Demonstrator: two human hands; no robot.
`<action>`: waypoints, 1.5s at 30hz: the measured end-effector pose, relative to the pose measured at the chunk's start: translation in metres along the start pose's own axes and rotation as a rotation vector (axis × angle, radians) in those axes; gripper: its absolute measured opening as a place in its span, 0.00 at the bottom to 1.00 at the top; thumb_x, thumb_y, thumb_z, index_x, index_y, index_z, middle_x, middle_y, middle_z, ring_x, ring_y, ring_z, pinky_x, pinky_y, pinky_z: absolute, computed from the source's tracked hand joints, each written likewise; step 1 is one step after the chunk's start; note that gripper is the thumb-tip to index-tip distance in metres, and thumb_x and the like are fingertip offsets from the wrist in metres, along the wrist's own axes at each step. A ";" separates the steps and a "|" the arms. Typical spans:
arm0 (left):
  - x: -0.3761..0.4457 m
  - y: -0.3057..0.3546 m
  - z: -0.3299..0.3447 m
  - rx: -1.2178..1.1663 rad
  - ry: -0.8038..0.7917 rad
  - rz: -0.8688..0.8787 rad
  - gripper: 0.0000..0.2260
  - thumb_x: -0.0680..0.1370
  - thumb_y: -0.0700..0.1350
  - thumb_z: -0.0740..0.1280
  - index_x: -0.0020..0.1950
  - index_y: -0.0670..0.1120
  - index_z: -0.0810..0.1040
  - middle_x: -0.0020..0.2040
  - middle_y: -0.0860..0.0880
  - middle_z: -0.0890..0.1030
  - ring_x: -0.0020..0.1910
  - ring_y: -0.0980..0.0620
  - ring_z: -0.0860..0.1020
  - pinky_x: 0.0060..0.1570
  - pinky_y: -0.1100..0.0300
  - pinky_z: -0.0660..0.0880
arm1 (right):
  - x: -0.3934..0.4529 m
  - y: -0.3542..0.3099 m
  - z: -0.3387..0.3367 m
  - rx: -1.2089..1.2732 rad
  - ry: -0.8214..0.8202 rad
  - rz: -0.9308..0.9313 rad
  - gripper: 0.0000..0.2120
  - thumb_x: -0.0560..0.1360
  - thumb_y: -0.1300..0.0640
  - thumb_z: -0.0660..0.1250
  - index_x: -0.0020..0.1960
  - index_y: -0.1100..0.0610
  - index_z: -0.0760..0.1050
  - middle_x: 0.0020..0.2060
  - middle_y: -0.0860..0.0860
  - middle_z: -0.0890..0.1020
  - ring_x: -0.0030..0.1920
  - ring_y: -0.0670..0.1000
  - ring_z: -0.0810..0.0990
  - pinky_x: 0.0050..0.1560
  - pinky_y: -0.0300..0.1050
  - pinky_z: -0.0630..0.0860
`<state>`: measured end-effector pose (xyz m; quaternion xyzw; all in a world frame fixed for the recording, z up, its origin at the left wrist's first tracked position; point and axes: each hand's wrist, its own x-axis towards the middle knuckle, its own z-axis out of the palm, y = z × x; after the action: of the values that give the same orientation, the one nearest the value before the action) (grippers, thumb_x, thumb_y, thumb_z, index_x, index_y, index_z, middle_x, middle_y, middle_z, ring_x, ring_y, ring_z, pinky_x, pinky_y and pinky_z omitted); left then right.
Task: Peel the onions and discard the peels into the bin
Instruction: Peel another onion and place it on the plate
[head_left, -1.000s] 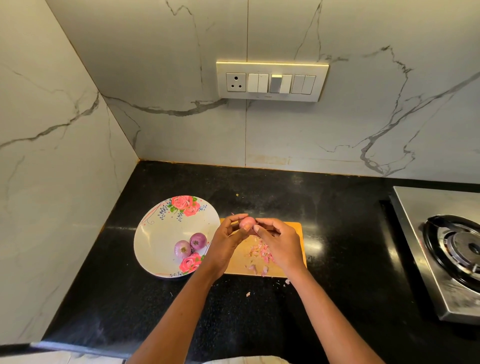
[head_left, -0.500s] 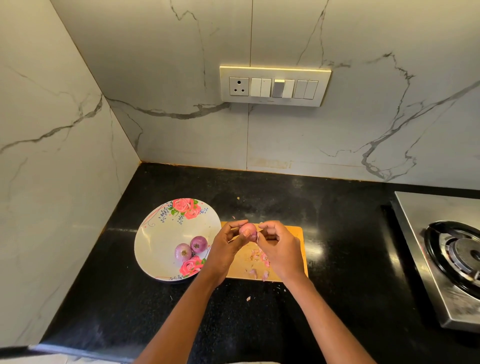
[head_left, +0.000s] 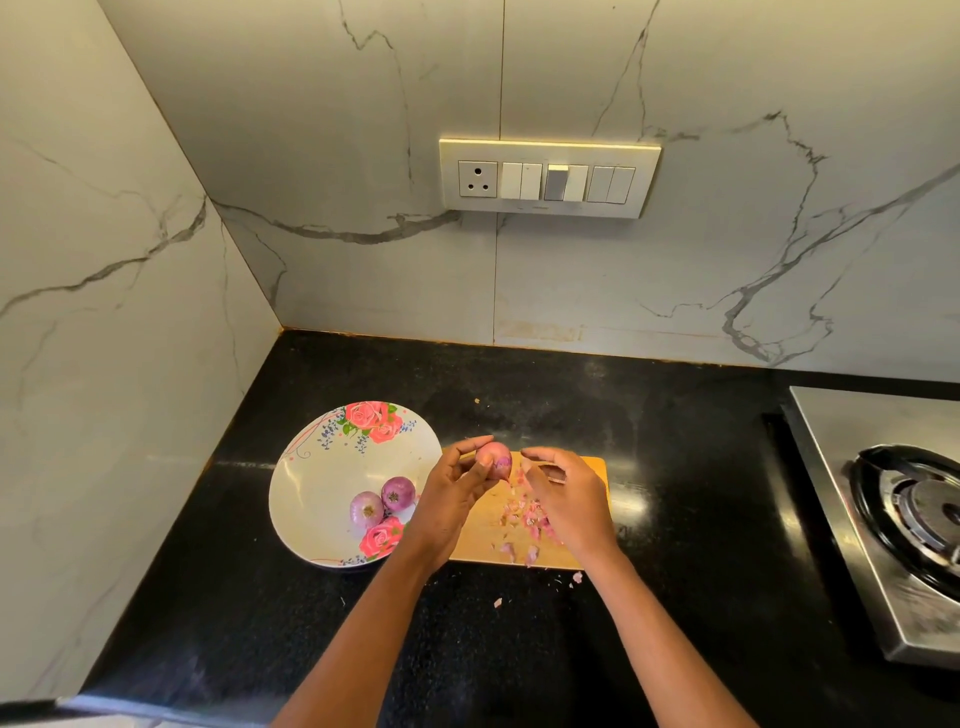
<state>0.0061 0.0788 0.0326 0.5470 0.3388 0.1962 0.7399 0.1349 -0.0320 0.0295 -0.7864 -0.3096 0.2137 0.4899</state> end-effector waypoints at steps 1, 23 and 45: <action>0.000 -0.001 0.001 0.020 0.005 0.009 0.22 0.75 0.54 0.69 0.68 0.49 0.76 0.64 0.45 0.81 0.62 0.49 0.81 0.66 0.52 0.77 | -0.001 -0.005 0.001 0.042 -0.008 -0.026 0.10 0.79 0.55 0.72 0.59 0.50 0.82 0.53 0.42 0.84 0.52 0.36 0.81 0.50 0.26 0.75; -0.001 0.005 -0.004 0.198 -0.037 0.063 0.18 0.78 0.48 0.73 0.67 0.55 0.75 0.64 0.55 0.78 0.63 0.55 0.78 0.58 0.60 0.79 | -0.001 -0.012 -0.006 0.048 -0.045 -0.120 0.11 0.79 0.56 0.72 0.60 0.47 0.81 0.53 0.39 0.83 0.55 0.35 0.80 0.54 0.31 0.78; -0.003 0.006 -0.005 0.310 -0.061 0.067 0.17 0.78 0.48 0.72 0.67 0.55 0.76 0.62 0.57 0.79 0.60 0.61 0.77 0.49 0.73 0.76 | -0.008 -0.003 -0.008 -0.012 0.008 -0.130 0.09 0.78 0.58 0.73 0.57 0.53 0.85 0.48 0.43 0.86 0.51 0.39 0.83 0.53 0.34 0.80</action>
<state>0.0013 0.0820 0.0379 0.6715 0.3238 0.1495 0.6495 0.1336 -0.0417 0.0357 -0.7683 -0.3596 0.1765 0.4992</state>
